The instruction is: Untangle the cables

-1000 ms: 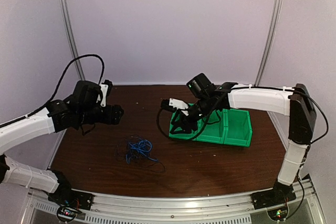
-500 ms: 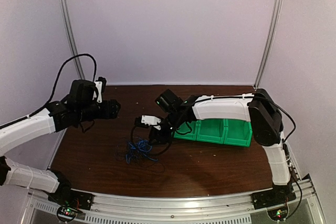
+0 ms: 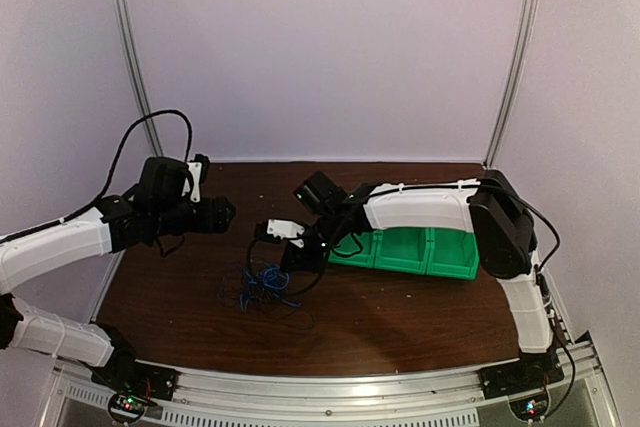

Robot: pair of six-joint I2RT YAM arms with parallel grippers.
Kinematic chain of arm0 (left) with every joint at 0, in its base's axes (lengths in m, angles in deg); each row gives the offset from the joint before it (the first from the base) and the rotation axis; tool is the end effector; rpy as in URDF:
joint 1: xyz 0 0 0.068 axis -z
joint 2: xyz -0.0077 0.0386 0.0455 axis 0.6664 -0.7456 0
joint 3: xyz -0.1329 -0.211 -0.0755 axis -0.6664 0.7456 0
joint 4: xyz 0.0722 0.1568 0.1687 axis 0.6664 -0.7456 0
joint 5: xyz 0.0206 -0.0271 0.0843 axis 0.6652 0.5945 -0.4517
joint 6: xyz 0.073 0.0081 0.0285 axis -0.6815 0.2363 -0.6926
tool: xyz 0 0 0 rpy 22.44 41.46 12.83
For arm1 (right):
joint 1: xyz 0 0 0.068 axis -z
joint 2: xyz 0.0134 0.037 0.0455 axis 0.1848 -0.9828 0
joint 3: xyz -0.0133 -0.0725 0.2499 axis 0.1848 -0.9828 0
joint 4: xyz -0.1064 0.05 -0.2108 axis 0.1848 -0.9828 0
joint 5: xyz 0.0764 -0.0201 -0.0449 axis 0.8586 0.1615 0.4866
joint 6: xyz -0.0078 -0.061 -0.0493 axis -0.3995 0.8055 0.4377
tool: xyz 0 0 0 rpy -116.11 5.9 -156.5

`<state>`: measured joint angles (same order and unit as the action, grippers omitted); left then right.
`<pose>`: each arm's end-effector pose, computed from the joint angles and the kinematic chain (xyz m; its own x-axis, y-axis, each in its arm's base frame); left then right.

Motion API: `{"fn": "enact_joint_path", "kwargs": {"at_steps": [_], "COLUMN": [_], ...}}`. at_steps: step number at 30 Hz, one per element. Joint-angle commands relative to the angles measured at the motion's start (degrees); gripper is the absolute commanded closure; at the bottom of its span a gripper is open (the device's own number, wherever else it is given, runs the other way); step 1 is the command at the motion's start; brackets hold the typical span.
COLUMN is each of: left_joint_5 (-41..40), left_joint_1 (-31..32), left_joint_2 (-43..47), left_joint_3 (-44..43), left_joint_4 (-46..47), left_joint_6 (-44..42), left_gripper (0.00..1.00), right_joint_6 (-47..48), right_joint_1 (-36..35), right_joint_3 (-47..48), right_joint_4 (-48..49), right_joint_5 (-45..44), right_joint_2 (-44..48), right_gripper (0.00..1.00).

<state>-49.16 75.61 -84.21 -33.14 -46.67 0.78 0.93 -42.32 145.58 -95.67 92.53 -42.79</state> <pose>0.2285 -0.1388 0.2474 -0.6192 -0.1532 -0.7702 0.1497 0.9398 -0.3073 0.2566 0.4006 0.1630 -0.0381 -0.6885 -0.7242 -0.9907 -0.0684 0.1172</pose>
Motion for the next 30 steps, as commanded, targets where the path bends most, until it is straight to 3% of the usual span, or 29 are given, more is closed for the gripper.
{"fn": "enact_joint_path", "kwargs": {"at_steps": [1, 3, 9, 13, 19, 24, 30], "left_joint_5": [1.1, 2.2, 11.2, 20.3, 23.7, 24.4, 23.3], "left_joint_1": [-0.3, -0.3, -0.1, 1.3, 5.2, 6.3, 7.0], "left_joint_2": [0.0, 0.4, 3.2, 8.3, 10.4, 4.9, -9.4], "left_joint_3": [0.8, 1.4, 9.3, 17.5, 24.2, 24.7, 23.9], "left_joint_4": [3.2, 4.1, 14.5, 27.6, 41.5, 52.3, 65.3], "left_joint_6": [0.4, 0.0, -4.8, -6.1, -5.7, -4.5, -1.5], "left_gripper": [0.2, 0.2, 0.22, 0.2, 0.19, 0.23, 0.32], "right_joint_6": [-0.2, -0.2, -1.2, -2.7, -5.2, -6.7, -5.2], "right_joint_1": [0.1, 0.2, 0.1, 0.2, 0.2, 0.2, 0.3], "right_joint_3": [2.1, 1.9, 1.7, 2.9, 5.0, 6.7, 11.8], "right_joint_4": [0.2, 0.3, -1.5, -4.0, -6.7, -6.7, -8.6], "right_joint_5": [-0.2, -0.2, 1.2, 4.1, 8.2, 11.0, 13.6], "right_joint_2": [-1.5, -0.7, 5.8, 11.3, 15.0, 15.9, 18.2], "right_gripper": [0.94, 1.0, 1.0, 1.0, 1.0, 1.0, 1.0]}}
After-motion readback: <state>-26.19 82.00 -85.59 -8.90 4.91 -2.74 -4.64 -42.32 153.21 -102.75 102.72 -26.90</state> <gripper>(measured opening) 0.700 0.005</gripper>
